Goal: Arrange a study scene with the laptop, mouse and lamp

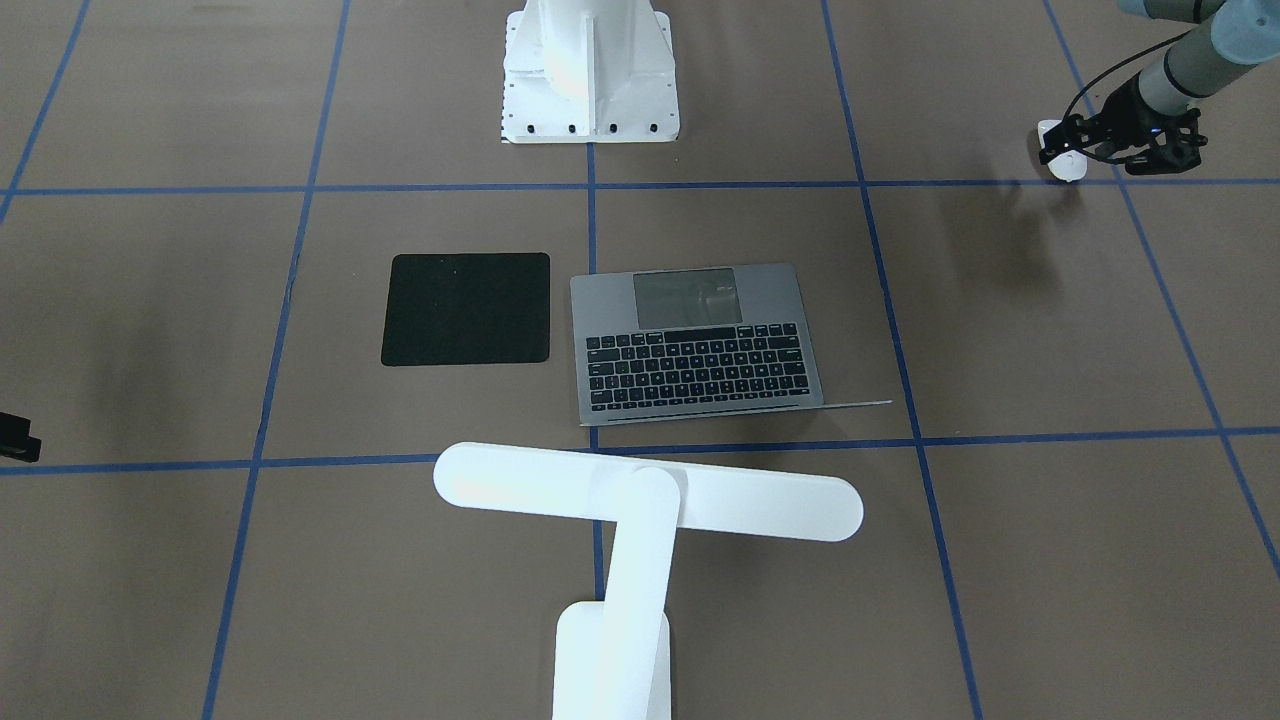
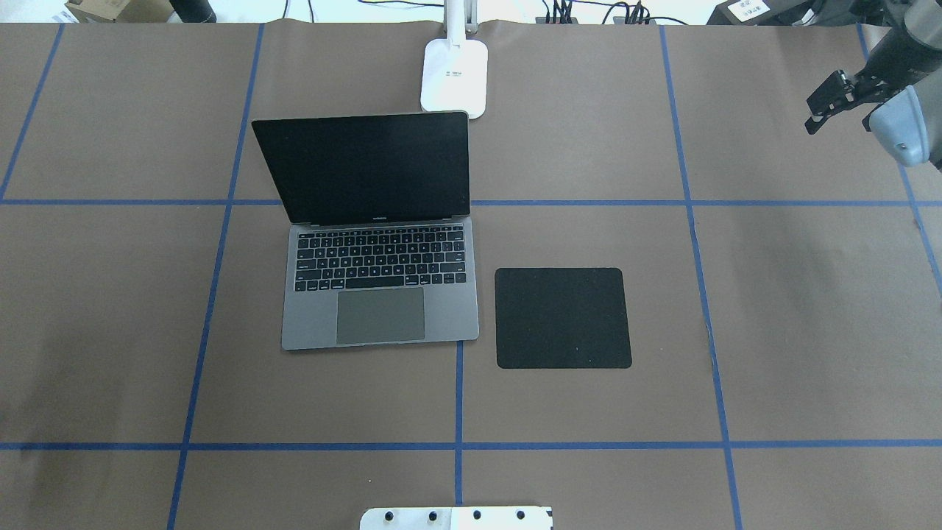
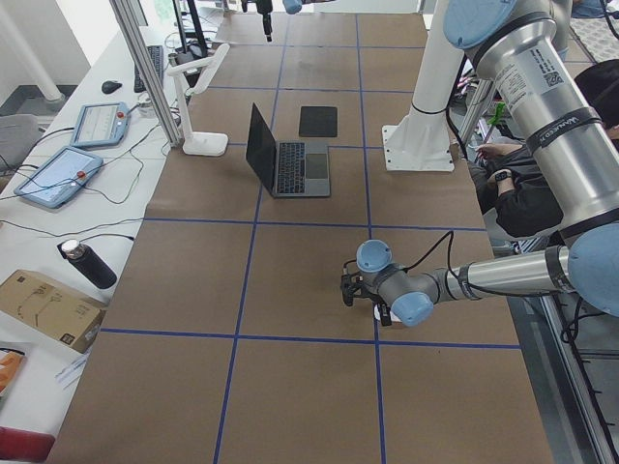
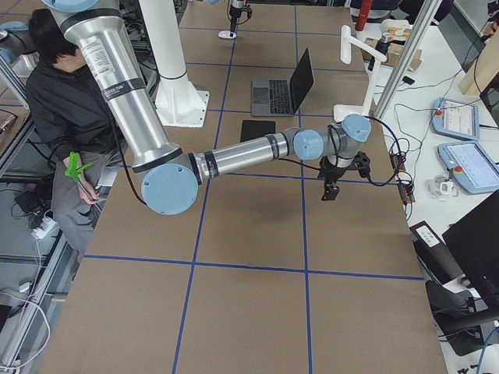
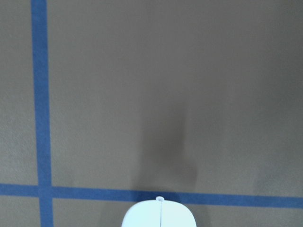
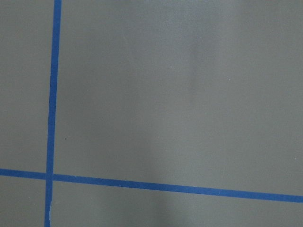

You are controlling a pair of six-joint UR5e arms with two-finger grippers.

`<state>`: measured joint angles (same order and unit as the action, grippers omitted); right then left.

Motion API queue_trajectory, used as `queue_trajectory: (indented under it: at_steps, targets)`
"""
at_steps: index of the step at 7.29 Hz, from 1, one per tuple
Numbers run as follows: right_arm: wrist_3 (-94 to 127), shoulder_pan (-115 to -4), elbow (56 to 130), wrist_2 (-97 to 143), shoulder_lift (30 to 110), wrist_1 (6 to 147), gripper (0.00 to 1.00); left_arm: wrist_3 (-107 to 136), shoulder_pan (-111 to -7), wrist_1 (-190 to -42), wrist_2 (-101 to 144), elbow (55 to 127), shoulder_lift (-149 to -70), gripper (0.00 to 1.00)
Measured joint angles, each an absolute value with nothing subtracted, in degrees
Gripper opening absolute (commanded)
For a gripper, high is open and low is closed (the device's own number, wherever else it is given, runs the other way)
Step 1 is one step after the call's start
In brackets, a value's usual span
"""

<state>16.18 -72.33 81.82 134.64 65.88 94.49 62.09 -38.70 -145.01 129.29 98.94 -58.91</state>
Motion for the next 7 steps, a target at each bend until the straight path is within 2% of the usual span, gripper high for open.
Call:
queue_trajectory:
  at_steps: [7]
  targets:
    - [16.3, -71.9, 81.7, 134.6, 65.9, 94.4, 0.99, 63.5, -35.7, -145.6, 128.4, 99.0, -57.4, 1.0]
